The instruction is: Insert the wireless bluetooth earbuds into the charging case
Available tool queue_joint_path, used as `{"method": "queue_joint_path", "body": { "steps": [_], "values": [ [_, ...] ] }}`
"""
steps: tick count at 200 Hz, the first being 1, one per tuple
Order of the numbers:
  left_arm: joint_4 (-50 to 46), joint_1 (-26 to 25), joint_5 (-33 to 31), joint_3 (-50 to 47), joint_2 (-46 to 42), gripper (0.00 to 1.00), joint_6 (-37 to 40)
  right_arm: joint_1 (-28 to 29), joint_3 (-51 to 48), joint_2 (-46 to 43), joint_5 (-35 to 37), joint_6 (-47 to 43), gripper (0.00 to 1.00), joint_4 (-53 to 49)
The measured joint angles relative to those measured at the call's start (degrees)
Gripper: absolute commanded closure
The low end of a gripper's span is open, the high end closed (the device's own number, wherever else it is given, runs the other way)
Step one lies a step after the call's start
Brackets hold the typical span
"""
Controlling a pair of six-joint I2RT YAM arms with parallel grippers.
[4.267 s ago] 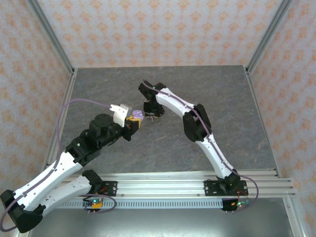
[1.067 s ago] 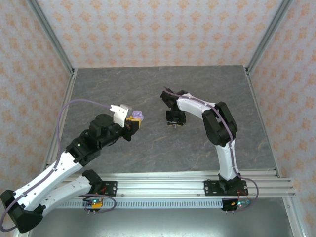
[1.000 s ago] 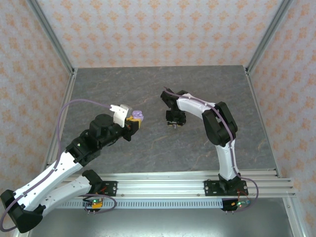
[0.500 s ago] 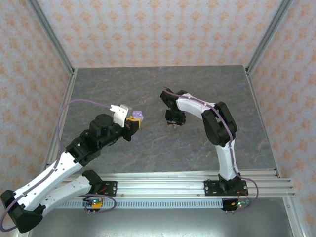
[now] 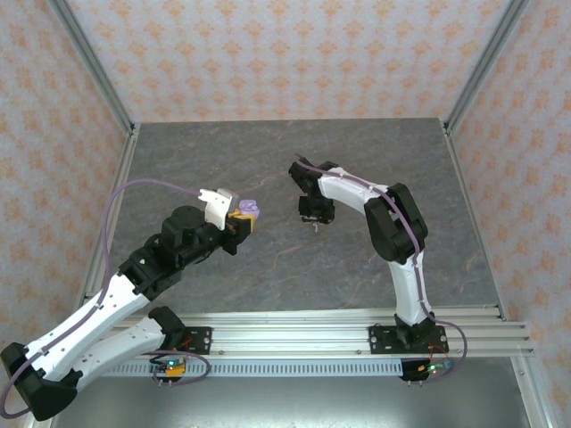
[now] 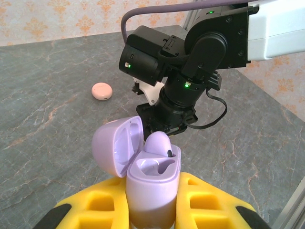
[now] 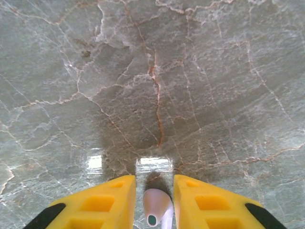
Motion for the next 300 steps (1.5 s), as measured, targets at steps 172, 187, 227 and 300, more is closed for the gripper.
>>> {"method": "queue_joint_path", "body": {
  "steps": [172, 187, 227, 300],
  "values": [
    [0.0, 0.0, 0.0, 0.0, 0.0, 0.84, -0.04, 0.33, -0.44, 0.09, -0.15, -0.17, 0.72, 0.02],
    [0.0, 0.0, 0.0, 0.0, 0.0, 0.84, -0.04, 0.39, -0.44, 0.09, -0.11, -0.17, 0.72, 0.02],
    [0.0, 0.0, 0.0, 0.0, 0.0, 0.84, -0.04, 0.39, -0.5, 0.09, 0.0, -0.17, 0.72, 0.02],
    [0.0, 0.0, 0.0, 0.0, 0.0, 0.84, -0.07, 0.42, -1.05, -0.26, 0.02, -0.15, 0.75, 0.46]
  ]
}}
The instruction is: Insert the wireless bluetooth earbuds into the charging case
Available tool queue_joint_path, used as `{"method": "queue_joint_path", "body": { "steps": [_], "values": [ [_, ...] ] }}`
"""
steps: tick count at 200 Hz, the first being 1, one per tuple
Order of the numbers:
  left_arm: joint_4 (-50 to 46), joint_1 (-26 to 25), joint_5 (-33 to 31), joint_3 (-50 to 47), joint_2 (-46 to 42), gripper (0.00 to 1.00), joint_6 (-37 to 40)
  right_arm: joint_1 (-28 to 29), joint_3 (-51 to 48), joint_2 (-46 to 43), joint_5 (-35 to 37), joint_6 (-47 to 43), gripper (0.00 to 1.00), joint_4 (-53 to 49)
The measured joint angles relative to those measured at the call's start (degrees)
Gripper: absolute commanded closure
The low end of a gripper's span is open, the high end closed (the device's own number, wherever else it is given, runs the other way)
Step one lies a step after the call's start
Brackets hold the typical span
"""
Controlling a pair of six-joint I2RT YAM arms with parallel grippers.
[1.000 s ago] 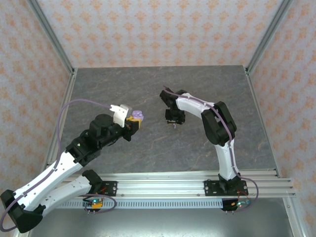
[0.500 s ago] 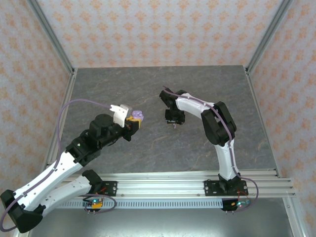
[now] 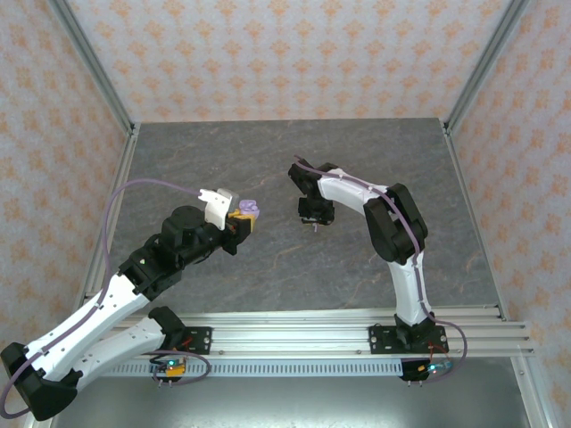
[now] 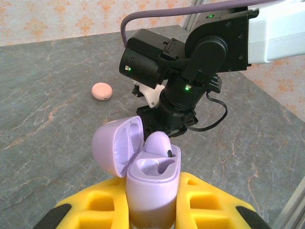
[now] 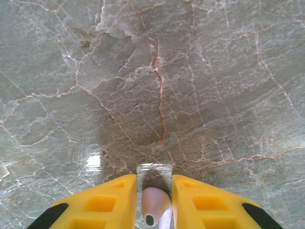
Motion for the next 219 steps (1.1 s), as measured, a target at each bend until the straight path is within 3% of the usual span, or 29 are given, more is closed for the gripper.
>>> {"method": "queue_joint_path", "body": {
  "steps": [128, 172, 219],
  "values": [
    [-0.02, 0.0, 0.0, 0.0, 0.0, 0.83, -1.03, 0.2, -0.68, -0.31, -0.07, -0.02, 0.76, 0.5],
    [-0.02, 0.0, 0.02, 0.02, 0.22, 0.83, -1.05, 0.2, -1.09, -0.44, -0.15, -0.61, 0.83, 1.11],
    [0.0, 0.0, 0.22, 0.02, 1.68, 0.83, -1.07, 0.2, -1.51, -0.85, -0.02, -1.51, 0.84, 1.57]
  ]
}}
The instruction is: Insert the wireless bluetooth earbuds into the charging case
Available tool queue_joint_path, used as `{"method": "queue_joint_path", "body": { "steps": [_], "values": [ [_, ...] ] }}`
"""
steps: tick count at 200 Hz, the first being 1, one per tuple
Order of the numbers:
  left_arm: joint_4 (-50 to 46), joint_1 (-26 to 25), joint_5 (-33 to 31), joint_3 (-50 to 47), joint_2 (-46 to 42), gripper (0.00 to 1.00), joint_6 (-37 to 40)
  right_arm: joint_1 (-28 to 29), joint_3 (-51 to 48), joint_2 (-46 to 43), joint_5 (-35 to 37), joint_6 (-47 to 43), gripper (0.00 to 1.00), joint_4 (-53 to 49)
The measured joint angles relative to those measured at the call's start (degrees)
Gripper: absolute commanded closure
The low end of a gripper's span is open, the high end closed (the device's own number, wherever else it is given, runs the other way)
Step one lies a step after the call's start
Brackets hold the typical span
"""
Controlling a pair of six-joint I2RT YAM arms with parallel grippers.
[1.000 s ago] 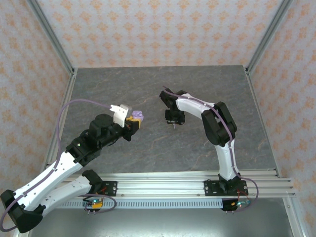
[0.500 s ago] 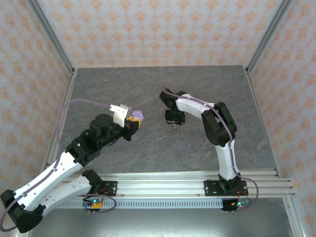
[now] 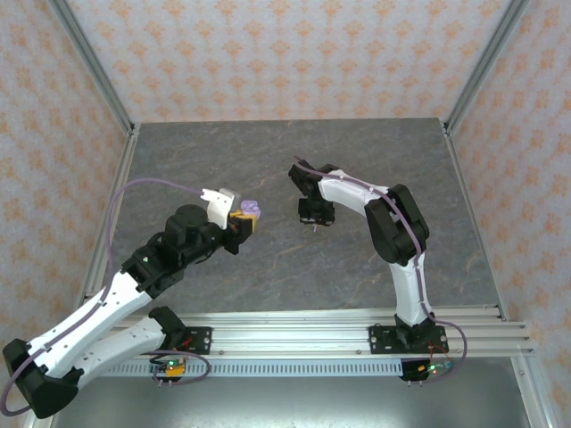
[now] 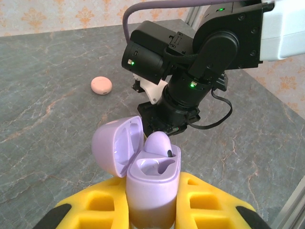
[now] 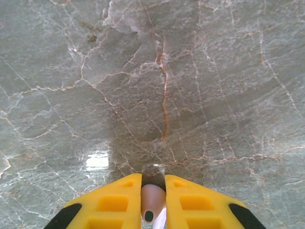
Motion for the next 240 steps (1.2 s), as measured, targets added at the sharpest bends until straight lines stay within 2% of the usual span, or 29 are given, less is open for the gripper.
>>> {"method": "queue_joint_path", "body": {
  "steps": [62, 158, 240],
  "values": [
    [0.87, 0.0, 1.55, -0.02, 5.68, 0.84, -1.51, 0.0, -3.17, -2.12, 0.02, -1.75, 0.84, 3.08],
    [7.85, 0.0, 4.0, -3.89, 15.15, 0.84, -4.55, 0.15, -10.34, -9.73, -0.81, -2.91, 0.85, 6.14],
    [18.53, 0.0, 4.92, -8.04, 23.41, 0.85, -6.03, 0.15, -12.98, -18.53, -3.08, -3.04, 0.85, 10.08]
  ]
}}
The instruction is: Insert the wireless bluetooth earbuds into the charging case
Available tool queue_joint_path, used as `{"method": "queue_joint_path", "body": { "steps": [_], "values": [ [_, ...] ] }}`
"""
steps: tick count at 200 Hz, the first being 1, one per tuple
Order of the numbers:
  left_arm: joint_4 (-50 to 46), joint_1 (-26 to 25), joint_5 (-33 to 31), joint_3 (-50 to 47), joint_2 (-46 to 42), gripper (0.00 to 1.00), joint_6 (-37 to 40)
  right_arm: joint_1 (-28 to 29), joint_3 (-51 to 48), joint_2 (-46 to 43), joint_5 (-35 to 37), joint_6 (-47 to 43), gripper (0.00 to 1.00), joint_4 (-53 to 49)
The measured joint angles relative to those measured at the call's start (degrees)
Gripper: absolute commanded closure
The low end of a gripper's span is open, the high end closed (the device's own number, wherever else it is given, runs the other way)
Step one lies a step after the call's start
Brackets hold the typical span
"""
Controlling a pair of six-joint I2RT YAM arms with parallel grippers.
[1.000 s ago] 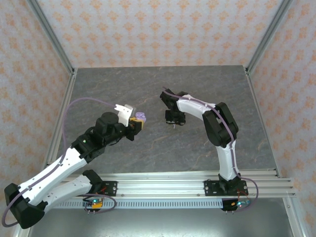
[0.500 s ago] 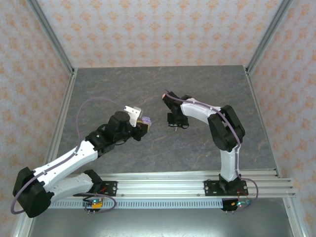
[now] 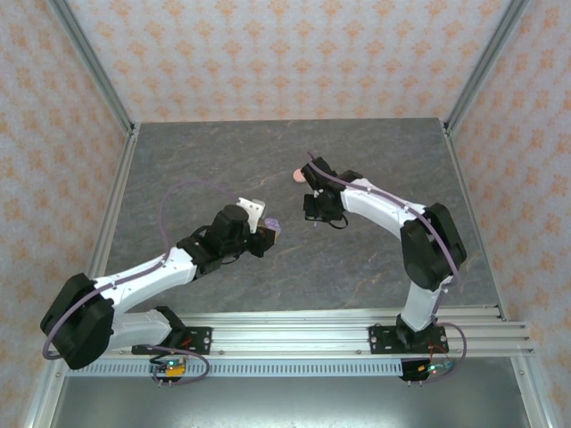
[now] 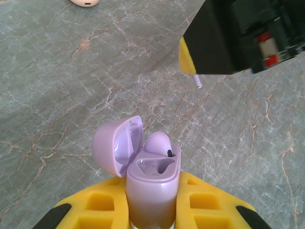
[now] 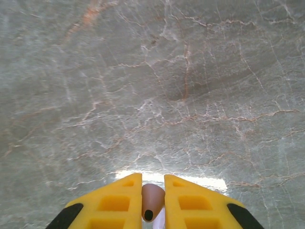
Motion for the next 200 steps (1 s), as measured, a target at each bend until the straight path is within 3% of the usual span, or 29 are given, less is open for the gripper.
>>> {"method": "queue_joint_path", "body": {
  "steps": [127, 200],
  "values": [
    [27.21, 0.0, 4.44, -7.04, 4.28, 0.85, -4.55, 0.31, -0.07, -14.14, -5.16, 0.15, 0.85, 4.68],
    [33.88, 0.0, 6.12, -6.19, 6.08, 0.85, -7.96, 1.53, 3.52, -16.41, -7.34, -0.04, 0.84, 5.01]
  ]
}}
